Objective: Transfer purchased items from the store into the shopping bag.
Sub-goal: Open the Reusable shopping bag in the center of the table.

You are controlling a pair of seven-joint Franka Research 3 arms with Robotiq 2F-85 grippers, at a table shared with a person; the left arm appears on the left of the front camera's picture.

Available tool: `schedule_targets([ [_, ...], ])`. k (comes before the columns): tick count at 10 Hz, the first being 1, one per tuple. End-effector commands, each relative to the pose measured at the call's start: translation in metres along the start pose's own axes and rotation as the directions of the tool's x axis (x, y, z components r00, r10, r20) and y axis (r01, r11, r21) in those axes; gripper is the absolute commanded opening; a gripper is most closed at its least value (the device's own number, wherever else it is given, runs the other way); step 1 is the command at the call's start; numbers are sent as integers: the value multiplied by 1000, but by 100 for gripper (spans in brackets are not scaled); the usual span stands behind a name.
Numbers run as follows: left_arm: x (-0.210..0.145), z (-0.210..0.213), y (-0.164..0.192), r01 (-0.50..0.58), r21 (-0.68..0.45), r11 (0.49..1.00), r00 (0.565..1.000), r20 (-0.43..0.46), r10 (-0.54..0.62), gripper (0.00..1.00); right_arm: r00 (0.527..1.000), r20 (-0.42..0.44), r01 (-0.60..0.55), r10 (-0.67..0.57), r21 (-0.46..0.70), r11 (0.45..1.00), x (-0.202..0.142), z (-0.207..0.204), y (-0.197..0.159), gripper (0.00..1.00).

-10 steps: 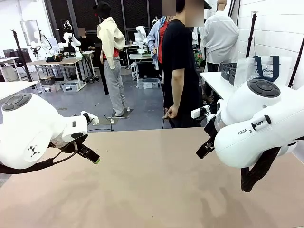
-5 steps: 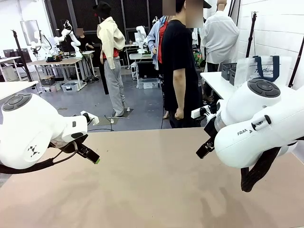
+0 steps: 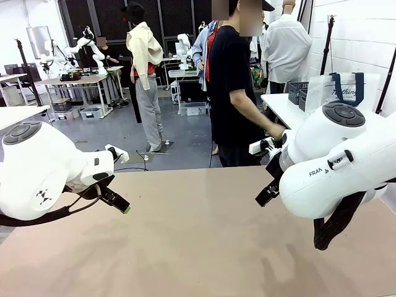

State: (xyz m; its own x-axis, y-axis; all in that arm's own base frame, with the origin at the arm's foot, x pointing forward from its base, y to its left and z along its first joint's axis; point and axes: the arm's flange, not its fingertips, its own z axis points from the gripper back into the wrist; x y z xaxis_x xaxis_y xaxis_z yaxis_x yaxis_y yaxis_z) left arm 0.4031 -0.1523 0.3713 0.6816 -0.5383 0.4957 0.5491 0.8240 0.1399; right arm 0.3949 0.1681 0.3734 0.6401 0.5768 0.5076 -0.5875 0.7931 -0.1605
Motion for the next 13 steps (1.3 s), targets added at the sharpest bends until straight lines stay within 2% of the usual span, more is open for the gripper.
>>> schedule_targets([
  [1, 0, 0, 1, -3, 0, 1000, 1000, 0, 3, 100, 1000, 0, 0, 0, 0, 1000, 0, 0, 0, 100],
  [13, 0, 0, 1, -3, 0, 1000, 1000, 0, 3, 100, 1000, 0, 0, 0, 0, 1000, 0, 0, 0, 100],
])
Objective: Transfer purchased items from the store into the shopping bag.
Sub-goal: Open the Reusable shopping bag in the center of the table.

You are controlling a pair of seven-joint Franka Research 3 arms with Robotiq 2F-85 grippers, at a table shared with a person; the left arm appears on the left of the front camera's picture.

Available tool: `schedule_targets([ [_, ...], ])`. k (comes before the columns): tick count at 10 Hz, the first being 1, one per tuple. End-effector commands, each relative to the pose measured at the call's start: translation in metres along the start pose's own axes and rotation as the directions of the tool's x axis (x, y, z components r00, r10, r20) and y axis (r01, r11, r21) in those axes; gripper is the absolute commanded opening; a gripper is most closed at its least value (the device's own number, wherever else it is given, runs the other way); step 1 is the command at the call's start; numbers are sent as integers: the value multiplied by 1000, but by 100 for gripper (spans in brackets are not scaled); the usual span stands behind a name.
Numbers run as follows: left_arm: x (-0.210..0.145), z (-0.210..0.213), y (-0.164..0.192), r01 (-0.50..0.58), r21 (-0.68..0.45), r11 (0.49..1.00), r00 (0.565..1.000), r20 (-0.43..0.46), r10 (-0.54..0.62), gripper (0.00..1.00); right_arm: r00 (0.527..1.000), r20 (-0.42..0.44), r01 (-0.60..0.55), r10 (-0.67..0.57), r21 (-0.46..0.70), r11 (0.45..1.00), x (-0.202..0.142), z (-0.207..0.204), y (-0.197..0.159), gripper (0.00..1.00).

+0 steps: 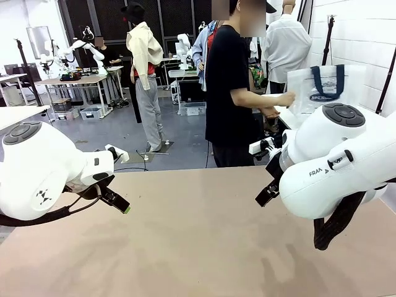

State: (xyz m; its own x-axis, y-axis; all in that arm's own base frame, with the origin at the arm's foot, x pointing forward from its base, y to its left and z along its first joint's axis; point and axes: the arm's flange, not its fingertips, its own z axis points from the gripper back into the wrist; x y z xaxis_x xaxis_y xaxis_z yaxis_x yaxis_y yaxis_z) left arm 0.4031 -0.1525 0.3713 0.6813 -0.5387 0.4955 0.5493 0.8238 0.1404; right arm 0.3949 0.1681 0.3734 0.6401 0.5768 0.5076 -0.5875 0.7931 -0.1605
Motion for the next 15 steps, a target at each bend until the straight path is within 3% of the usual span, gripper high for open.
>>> schedule_targets([
  [1, 0, 0, 1, -3, 0, 1000, 1000, 0, 3, 100, 1000, 0, 0, 0, 0, 1000, 0, 0, 0, 100],
  [15, 0, 0, 1, -3, 0, 1000, 1000, 0, 3, 100, 1000, 0, 0, 0, 0, 1000, 0, 0, 0, 100],
])
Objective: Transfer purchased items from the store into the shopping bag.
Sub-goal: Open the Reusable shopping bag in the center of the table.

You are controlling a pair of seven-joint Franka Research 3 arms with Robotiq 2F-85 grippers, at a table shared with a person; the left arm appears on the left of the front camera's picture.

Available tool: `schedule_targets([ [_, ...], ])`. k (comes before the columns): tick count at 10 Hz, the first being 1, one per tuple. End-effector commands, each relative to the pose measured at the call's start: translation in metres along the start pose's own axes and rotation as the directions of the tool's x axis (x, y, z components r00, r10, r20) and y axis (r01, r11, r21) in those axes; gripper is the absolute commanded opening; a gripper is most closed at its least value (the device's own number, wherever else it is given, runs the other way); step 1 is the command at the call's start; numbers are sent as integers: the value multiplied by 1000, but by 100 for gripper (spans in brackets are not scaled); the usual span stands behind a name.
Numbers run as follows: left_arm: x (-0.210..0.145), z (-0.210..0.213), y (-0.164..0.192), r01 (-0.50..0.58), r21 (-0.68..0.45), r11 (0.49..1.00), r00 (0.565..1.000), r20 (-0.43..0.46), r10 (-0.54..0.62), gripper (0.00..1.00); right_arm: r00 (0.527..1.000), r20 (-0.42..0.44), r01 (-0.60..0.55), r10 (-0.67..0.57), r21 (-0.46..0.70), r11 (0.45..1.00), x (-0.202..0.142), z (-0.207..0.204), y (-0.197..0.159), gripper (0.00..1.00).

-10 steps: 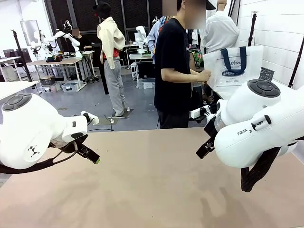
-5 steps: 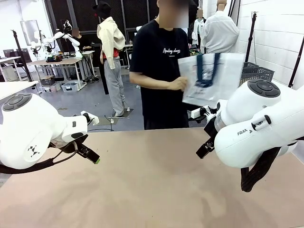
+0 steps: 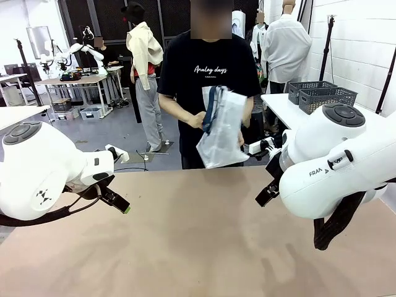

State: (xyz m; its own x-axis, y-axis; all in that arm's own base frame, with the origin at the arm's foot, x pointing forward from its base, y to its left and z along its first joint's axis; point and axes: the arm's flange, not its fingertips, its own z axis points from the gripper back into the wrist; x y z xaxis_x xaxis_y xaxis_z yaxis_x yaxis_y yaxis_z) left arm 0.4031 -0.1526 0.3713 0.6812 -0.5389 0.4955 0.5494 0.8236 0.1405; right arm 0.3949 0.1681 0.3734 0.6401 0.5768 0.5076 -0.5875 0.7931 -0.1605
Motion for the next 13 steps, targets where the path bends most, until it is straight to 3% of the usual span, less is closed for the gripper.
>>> schedule_targets([
  [1, 0, 0, 1, -4, 0, 1000, 1000, 0, 4, 100, 1000, 0, 0, 0, 0, 1000, 0, 0, 0, 100],
  [13, 0, 0, 1, -4, 0, 1000, 1000, 0, 4, 100, 1000, 0, 0, 0, 0, 1000, 0, 0, 0, 100],
])
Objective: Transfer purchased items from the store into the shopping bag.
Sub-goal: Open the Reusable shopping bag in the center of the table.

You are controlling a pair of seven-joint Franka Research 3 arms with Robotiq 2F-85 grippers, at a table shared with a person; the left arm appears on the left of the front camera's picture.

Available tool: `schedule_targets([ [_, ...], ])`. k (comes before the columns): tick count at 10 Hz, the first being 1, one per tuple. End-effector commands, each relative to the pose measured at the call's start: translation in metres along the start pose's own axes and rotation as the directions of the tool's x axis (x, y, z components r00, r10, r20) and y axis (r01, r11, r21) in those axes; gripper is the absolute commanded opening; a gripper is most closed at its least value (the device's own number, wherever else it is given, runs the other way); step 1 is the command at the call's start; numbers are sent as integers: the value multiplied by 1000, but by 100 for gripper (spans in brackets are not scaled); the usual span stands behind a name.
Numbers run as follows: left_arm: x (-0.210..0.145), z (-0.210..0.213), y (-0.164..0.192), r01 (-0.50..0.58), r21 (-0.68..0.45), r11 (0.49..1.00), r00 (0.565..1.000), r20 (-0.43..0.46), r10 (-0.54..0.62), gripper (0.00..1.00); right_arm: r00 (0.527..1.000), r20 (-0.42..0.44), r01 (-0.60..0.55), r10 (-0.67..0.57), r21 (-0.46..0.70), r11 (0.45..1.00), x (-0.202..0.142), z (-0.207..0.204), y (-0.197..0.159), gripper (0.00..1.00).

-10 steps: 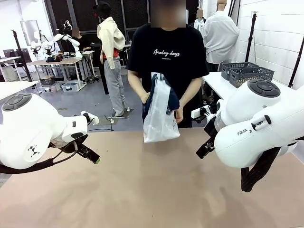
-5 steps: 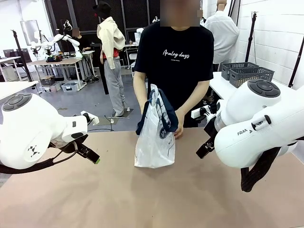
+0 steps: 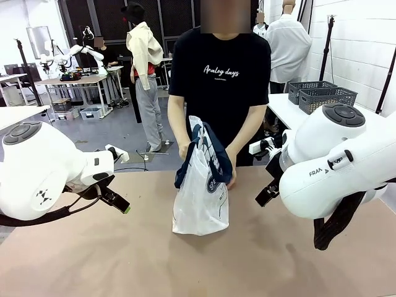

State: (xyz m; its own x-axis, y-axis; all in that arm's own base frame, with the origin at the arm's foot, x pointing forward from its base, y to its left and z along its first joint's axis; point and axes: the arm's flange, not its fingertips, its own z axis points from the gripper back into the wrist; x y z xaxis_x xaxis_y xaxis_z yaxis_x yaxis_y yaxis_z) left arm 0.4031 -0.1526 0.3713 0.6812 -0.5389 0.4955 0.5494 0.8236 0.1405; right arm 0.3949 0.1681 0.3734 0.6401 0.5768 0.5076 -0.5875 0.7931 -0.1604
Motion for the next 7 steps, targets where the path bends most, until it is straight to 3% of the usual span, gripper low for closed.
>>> schedule_targets([
  [1, 0, 0, 1, -4, 0, 1000, 1000, 0, 4, 100, 1000, 0, 0, 0, 0, 1000, 0, 0, 0, 100],
  [5, 0, 0, 0, 0, 0, 1000, 1000, 0, 0, 100, 1000, 0, 0, 0, 0, 1000, 0, 0, 0, 100],
  [6, 2, 6, 0, -1, -35, 999, 1000, -2, 1, 100, 1000, 0, 0, 0, 0, 1000, 0, 0, 0, 100],
  [7, 5, 15, -1, 4, -170, 985, 1000, 6, -3, 100, 1000, -6, -16, 16, 64, 998, 9, 6, 6, 100],
])
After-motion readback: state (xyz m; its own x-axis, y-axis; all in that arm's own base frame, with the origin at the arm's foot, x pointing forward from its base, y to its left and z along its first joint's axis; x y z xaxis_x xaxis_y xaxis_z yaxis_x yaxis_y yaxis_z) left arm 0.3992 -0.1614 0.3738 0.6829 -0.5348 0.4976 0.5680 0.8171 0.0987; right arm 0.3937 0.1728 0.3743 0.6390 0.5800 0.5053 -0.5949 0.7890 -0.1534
